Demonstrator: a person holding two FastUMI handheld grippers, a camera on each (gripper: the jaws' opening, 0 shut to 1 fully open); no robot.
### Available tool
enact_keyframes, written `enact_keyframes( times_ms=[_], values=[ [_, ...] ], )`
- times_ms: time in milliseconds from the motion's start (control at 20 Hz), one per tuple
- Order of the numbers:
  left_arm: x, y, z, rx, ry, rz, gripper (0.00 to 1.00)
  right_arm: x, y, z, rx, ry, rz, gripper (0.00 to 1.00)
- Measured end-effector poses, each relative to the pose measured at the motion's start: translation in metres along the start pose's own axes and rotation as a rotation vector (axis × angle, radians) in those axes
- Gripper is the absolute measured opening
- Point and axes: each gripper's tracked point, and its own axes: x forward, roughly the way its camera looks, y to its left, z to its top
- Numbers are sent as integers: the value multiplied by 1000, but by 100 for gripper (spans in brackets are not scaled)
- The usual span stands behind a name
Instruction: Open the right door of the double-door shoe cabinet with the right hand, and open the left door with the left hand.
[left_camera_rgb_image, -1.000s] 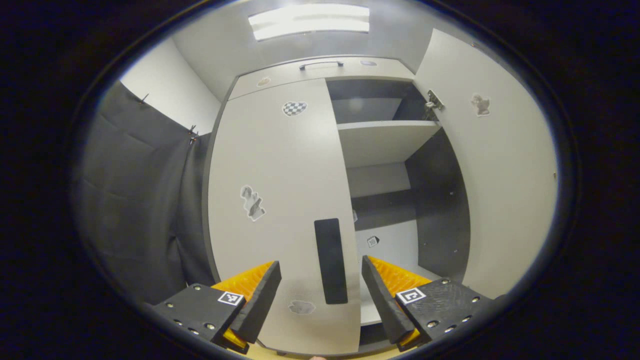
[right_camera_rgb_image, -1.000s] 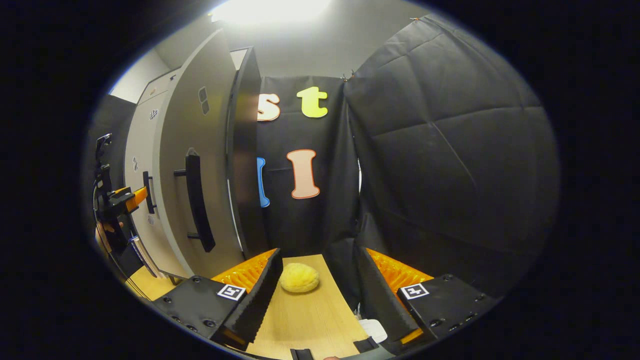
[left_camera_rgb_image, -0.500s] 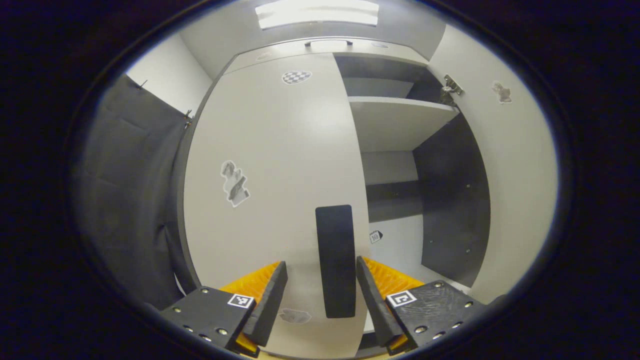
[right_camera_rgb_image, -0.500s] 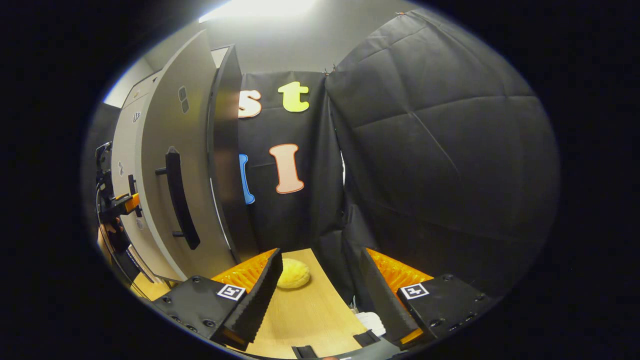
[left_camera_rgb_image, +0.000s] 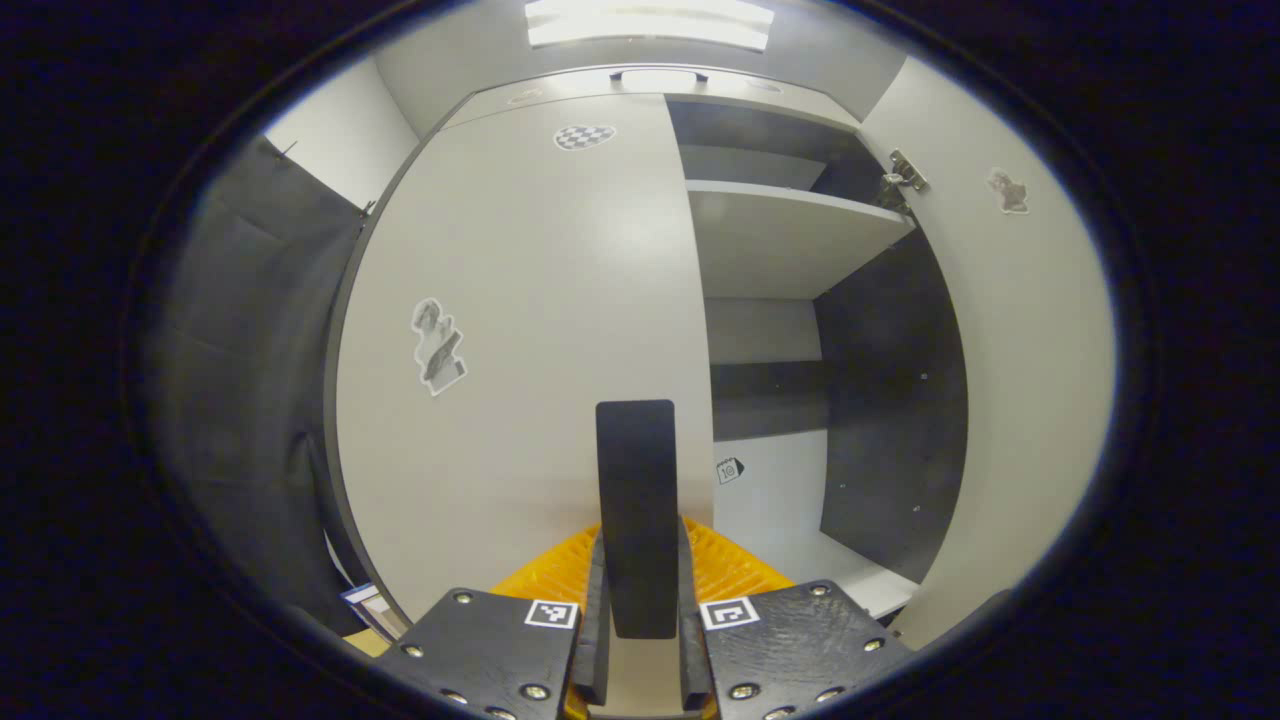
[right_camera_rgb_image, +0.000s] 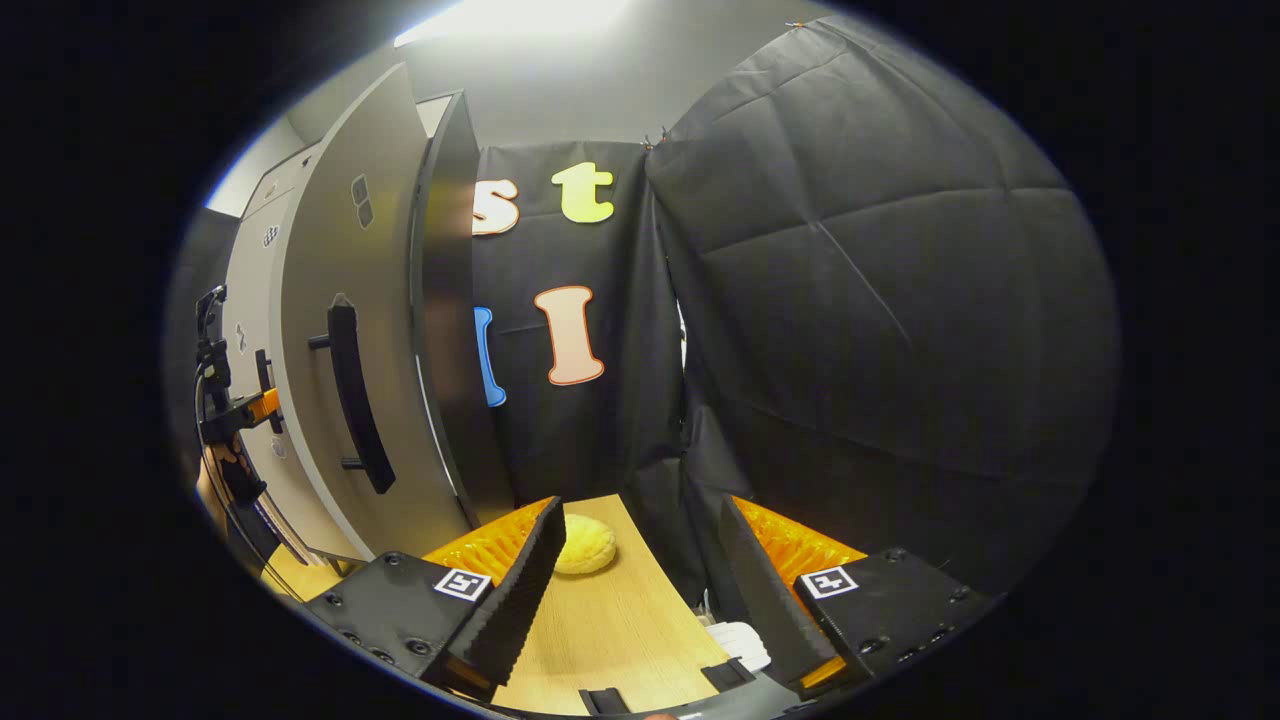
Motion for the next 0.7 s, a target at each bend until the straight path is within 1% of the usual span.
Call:
enact_keyframes(
  times_ms=[100, 150, 200, 250, 300, 400, 450, 500, 700],
  values=[
    [-3, 2, -1, -19, 25, 3, 25, -2, -5, 0, -15, 3, -2, 96],
    [-3, 2, -1, -23, 37, 5, 20, -3, -6, 0, -20, 3, -1, 96],
    [-5, 2, -1, -27, 43, 5, 21, -6, -8, 0, -22, 1, 3, 92],
    [-6, 3, -3, -32, 49, 10, 22, -8, -11, 2, -23, -2, 4, 92],
    [-9, 3, -3, -29, 57, 11, 18, -10, -15, 3, -27, -5, 2, 92],
    [-14, 4, -4, -31, 67, 13, 17, -13, -21, 5, -36, -12, 2, 92],
    [-17, 5, -3, -35, 73, 13, 18, -14, -23, 7, -37, -14, 8, 92],
    [-21, 6, -3, -40, 78, 14, 20, -16, -25, 7, -38, -16, 16, 96],
    [-36, 11, 1, -44, 87, 33, 19, -18, -31, 8, -50, -21, 47, 96]
  ],
)
